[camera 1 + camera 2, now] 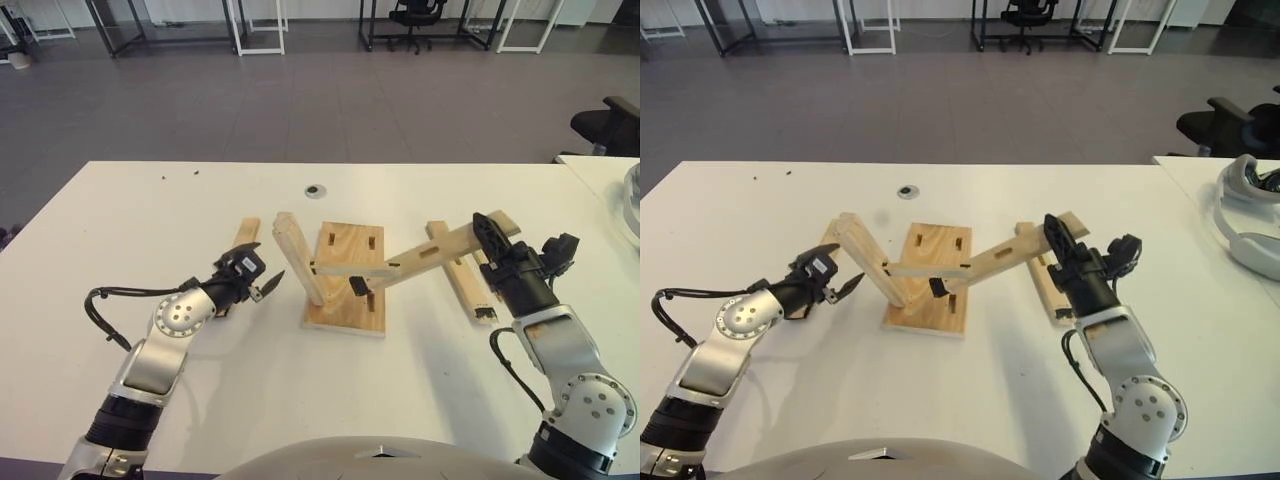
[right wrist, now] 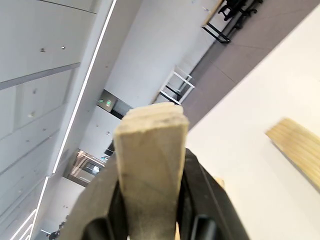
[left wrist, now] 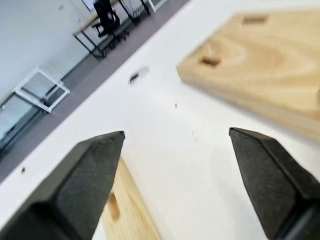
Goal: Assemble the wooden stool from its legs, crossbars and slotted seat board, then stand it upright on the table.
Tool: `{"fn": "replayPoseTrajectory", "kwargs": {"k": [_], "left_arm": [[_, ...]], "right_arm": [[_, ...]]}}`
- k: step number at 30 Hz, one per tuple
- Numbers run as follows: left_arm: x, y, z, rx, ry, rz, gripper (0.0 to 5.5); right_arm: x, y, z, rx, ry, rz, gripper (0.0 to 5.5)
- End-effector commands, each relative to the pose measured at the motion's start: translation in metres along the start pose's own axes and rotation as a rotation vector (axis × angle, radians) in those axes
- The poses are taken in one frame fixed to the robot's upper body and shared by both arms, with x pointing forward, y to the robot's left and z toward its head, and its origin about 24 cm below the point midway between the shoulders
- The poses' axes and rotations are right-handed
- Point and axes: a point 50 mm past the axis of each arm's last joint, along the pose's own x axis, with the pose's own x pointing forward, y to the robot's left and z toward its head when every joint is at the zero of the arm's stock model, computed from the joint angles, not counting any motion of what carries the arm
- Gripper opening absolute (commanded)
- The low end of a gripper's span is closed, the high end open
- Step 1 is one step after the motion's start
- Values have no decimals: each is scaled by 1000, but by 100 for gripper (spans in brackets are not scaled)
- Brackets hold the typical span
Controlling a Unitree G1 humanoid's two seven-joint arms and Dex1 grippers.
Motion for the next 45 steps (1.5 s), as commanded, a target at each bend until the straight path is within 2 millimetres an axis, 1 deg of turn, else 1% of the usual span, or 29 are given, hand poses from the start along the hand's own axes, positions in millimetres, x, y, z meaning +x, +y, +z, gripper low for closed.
{"fn": "replayPoseTrajectory", "kwargs": {"k": [1,3,7,11,15,17,18,20,21,23,25,28,31,32,33,34,37,40,43,45], "left_arm": [[1,-15,1,-71,38,-56,385],[0,-16,4,-104,36,-57,385],[0,-19,14,-154,25,-89,385],[1,-24,26,-209,-4,-113,385],[2,-32,45,-307,-66,-144,385],[4,-40,55,-350,-97,-175,385],[5,-44,60,-367,-110,-195,385],[5,-50,66,-384,-119,-218,385],[5,-51,67,-387,-117,-222,385],[4,-51,68,-389,-113,-218,385],[4,-49,71,-398,-124,-217,385],[7,-49,77,-404,-143,-225,385],[8,-51,80,-396,-151,-239,385],[9,-51,82,-395,-154,-242,385],[10,-52,83,-394,-158,-243,385],[12,-53,86,-402,-167,-243,385],[16,-59,96,-454,-194,-242,385],[21,-65,104,-512,-205,-236,385],[29,-65,112,-524,-224,-212,385],[31,-65,122,-526,-262,-219,385]], "right_arm": [[-6,-1,-4,-23,27,-67,101],[-7,-2,-6,-37,36,-93,101],[-9,-6,-1,-85,-13,-159,101],[-14,-5,4,-190,-27,-225,101],[-11,8,17,-391,-23,-248,101],[-2,18,20,-448,-50,-231,101],[4,27,19,-545,-46,-193,101],[9,38,12,-657,-23,-132,101],[8,37,6,-704,3,-120,101],[-1,31,-7,-758,69,-98,101],[-7,25,-15,-756,103,-99,101],[-7,24,-22,-755,117,-89,101],[-4,24,-22,-776,123,-84,101],[-1,25,-22,-814,149,-76,101],[1,25,-27,-866,216,-49,142],[3,26,-33,-907,281,-6,162],[5,32,-51,-907,430,138,217],[9,36,-55,-904,463,200,274],[12,46,-57,-908,475,301,336],[15,48,-62,-935,525,360,386]]}}
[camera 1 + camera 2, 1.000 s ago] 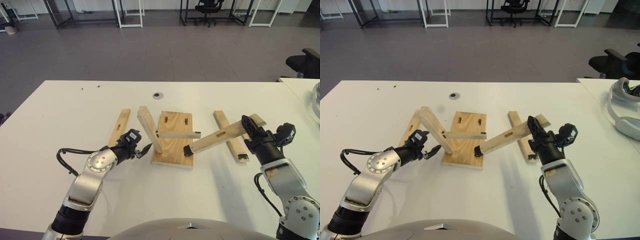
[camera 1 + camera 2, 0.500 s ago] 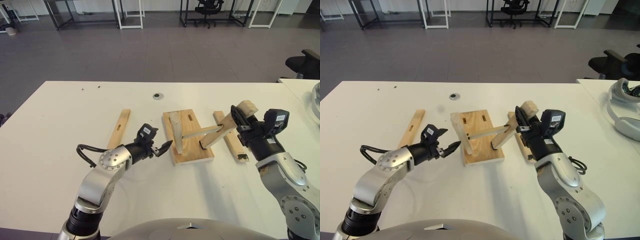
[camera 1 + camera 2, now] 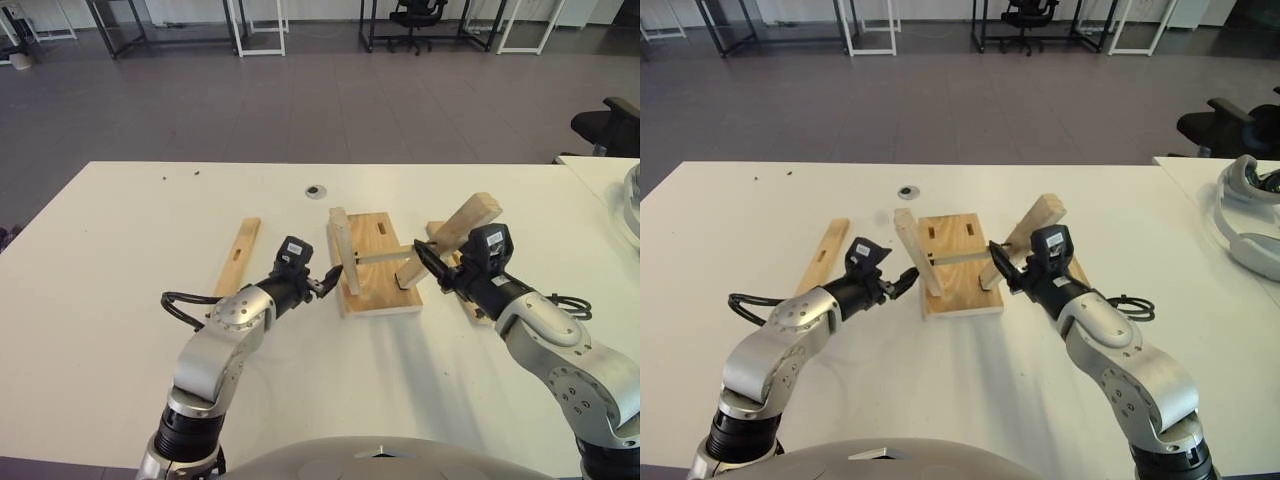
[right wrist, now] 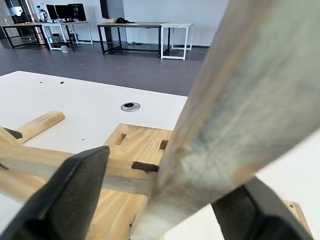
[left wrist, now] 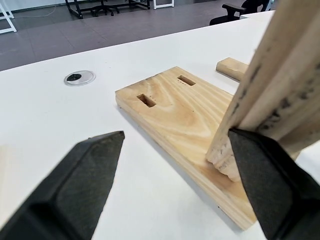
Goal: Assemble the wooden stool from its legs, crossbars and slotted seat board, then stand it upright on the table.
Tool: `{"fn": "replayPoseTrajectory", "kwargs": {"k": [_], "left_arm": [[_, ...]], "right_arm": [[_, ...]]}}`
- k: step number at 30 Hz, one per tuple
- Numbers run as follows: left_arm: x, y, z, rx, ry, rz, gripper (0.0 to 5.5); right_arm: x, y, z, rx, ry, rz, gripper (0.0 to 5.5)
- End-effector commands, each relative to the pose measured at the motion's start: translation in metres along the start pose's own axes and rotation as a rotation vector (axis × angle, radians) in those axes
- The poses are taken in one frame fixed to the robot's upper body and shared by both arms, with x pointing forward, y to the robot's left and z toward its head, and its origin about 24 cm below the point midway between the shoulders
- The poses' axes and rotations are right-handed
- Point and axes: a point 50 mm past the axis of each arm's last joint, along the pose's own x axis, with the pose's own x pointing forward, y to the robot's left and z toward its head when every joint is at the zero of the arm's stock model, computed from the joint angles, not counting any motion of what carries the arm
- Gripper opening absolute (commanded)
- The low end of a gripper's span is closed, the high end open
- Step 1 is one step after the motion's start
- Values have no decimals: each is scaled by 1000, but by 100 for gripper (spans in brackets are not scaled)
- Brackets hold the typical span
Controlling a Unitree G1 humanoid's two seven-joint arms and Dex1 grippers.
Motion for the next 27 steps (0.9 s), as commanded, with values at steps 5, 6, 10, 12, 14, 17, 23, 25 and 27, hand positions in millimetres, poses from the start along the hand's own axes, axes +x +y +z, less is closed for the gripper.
{"fn": "replayPoseTrajectory", "kwargs": {"k": [5,6,10,12,14,17,23,25,27], "left_arm": [[19,-28,35,3,-150,-149,385],[17,-25,34,12,-145,-135,385],[-1,11,24,57,-99,-11,385],[-15,38,20,73,-79,69,385],[-26,61,22,114,-70,135,385],[-33,83,53,175,-169,211,385],[-54,28,176,57,-810,-81,385],[-51,17,182,111,-781,-127,385],[-34,18,159,127,-629,-123,385]], "right_arm": [[12,40,-15,-27,130,388,488],[13,33,-19,-21,149,348,509],[10,3,-29,2,167,208,537],[7,-6,-18,16,56,185,537],[6,-15,8,21,-123,183,537],[-6,-17,46,1,-309,285,537],[-16,-44,133,-6,-617,387,537],[-2,-46,156,53,-641,437,537],[21,-47,144,86,-517,410,537]]}}
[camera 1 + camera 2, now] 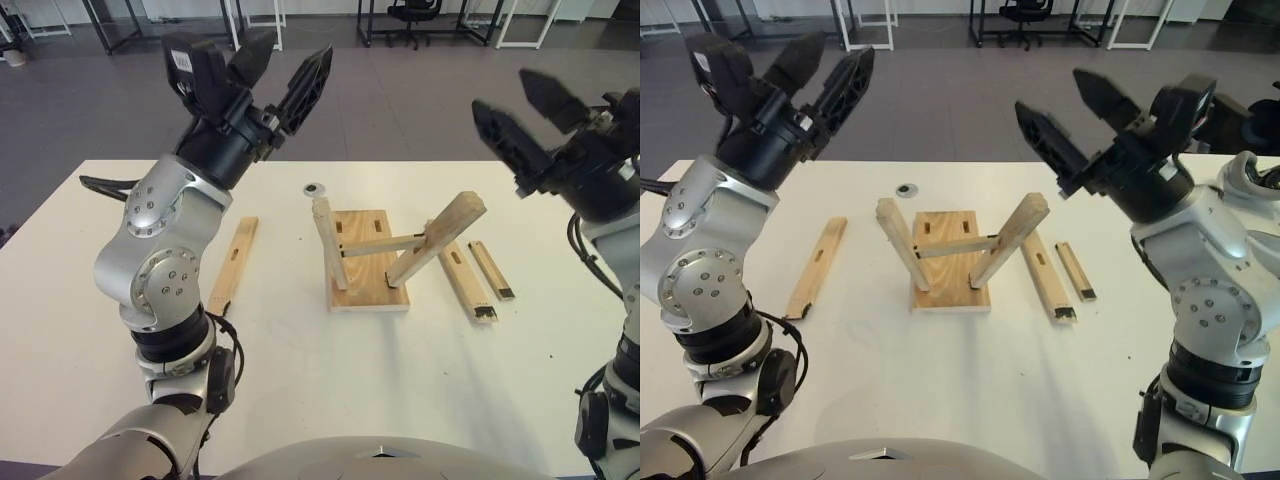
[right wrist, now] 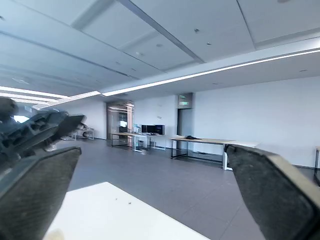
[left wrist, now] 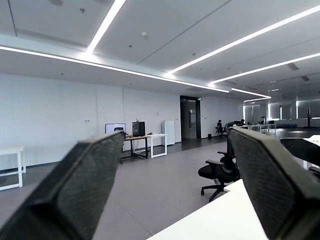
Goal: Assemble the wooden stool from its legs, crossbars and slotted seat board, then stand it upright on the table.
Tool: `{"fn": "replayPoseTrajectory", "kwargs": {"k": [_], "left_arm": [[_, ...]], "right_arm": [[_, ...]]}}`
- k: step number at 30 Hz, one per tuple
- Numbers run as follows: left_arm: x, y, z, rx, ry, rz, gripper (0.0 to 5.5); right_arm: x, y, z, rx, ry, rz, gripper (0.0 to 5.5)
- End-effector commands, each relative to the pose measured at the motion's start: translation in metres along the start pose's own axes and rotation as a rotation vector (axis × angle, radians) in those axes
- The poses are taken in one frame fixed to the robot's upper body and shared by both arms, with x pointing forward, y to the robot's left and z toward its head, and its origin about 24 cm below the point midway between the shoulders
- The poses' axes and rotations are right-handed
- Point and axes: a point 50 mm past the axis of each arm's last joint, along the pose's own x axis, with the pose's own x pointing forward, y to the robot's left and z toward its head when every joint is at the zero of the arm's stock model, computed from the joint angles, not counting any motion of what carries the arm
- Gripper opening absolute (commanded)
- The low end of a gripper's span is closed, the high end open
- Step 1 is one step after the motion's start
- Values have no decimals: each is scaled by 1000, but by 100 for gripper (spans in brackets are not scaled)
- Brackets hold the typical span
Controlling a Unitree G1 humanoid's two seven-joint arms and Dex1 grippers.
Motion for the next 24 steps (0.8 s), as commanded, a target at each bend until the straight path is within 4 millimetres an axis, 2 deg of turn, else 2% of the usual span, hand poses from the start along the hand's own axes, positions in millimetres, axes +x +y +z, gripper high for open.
{"fn": "replayPoseTrajectory", "kwargs": {"k": [1,3,4,5,6,7,8,10,12,14,16,17,18,20,21,24], "left_arm": [[-11,-2,-55,2,295,-4,385],[-27,-4,-102,-42,461,10,385],[-37,-8,-125,-56,542,-5,385],[-45,-8,-140,-41,591,-1,385],[-49,-3,-147,-20,608,22,385],[-48,3,-145,-6,588,48,385],[-40,10,-134,12,523,79,385],[-17,13,-95,21,318,98,385],[-5,6,-58,37,150,77,385],[-4,3,-31,78,38,87,385],[-23,11,-11,91,-17,187,385],[-40,15,-15,76,18,262,385],[-61,19,-28,50,98,355,385],[-100,13,-65,-27,301,490,385],[-110,7,-77,-62,357,525,385],[-97,-7,-90,-131,341,508,385]], "right_arm": [[10,-14,-49,89,252,-77,537],[-8,-12,-100,173,437,-130,537],[-15,-6,-117,203,472,-133,537],[-16,-1,-124,210,457,-126,537],[-12,5,-123,237,415,-111,537],[-7,10,-118,245,369,-91,537],[-1,13,-110,247,314,-76,537],[8,11,-88,233,185,-97,537],[12,0,-57,168,15,-212,537],[-2,-3,-34,124,-100,-342,537],[-37,2,-48,37,-5,-503,537],[-56,10,-60,15,68,-570,537],[-75,19,-74,0,154,-635,537],[-97,36,-94,6,268,-704,537],[-100,39,-99,10,282,-726,537],[-90,40,-101,-8,260,-707,537]]}}
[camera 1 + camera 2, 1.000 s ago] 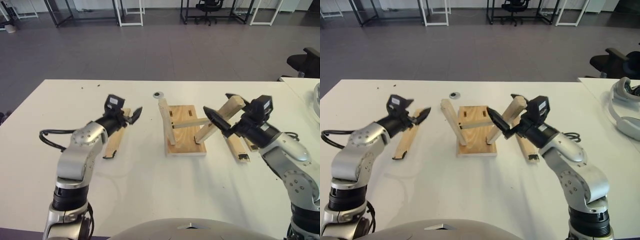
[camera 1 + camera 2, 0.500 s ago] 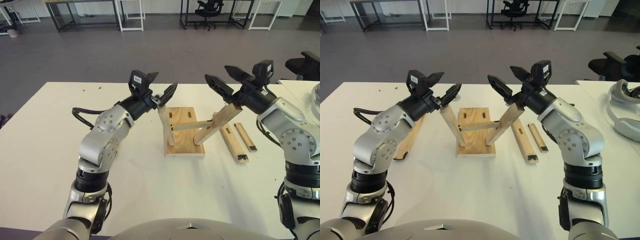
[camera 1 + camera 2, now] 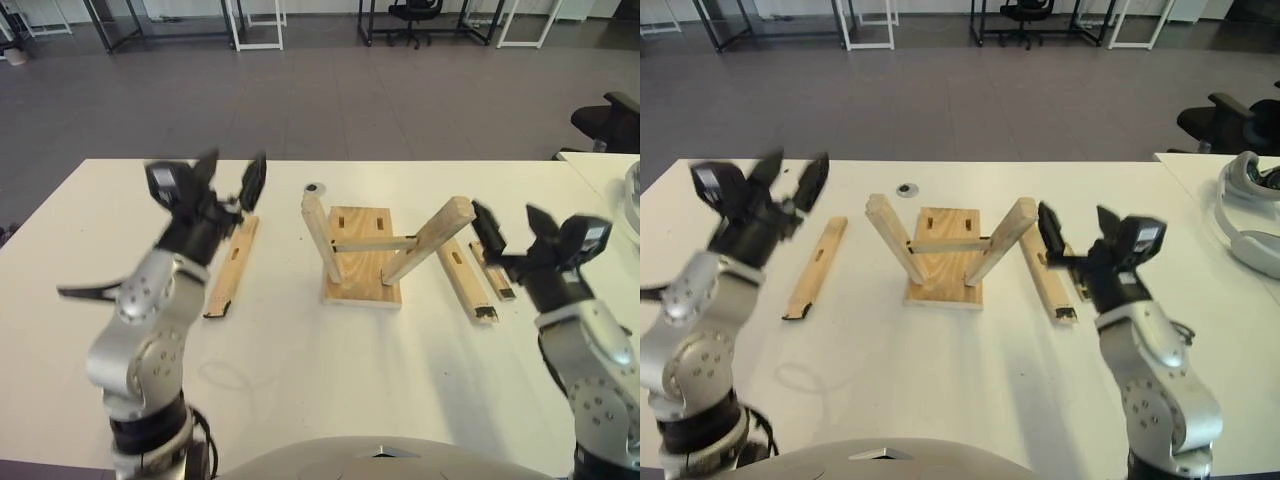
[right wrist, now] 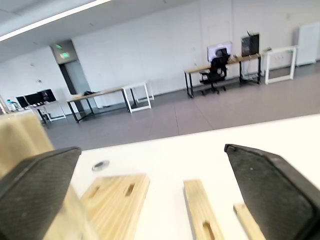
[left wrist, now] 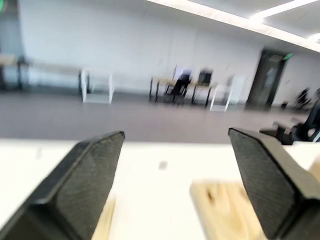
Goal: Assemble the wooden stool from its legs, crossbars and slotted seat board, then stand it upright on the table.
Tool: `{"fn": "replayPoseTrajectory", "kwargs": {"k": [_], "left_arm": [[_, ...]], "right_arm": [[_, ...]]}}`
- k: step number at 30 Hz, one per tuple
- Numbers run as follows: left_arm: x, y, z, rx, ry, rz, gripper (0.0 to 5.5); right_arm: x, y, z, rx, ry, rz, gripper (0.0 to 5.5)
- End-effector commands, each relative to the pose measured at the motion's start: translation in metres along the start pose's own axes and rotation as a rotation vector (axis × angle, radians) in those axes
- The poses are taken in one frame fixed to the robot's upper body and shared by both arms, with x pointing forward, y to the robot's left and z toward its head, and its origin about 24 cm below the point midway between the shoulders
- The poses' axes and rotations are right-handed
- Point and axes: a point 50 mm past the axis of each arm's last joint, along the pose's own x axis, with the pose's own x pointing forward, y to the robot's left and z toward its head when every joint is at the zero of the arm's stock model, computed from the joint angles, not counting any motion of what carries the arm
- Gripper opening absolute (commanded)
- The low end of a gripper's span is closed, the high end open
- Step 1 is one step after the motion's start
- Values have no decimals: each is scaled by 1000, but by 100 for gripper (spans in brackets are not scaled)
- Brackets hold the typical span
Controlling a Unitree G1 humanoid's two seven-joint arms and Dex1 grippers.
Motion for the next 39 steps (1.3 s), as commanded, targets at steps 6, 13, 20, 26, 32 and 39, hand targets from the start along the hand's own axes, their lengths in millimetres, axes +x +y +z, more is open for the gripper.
{"fn": "replayPoseTrajectory", "kwargs": {"k": [6,13,20,26,32,39], "left_arm": [[22,-46,-3,-39,-36,-148,385],[32,-73,-5,-47,-29,-243,385],[33,-10,-21,55,66,-141,385],[29,4,-1,59,14,-165,385],[32,-24,-10,-14,15,-188,385],[23,-42,-19,-37,57,-245,385]], "right_arm": [[19,33,5,-120,-21,128,537],[25,66,7,-294,32,352,537],[25,32,-12,-337,101,235,537],[37,5,3,-294,36,118,537],[12,1,15,-172,53,309,537],[12,-17,38,-30,-41,259,537]]}}
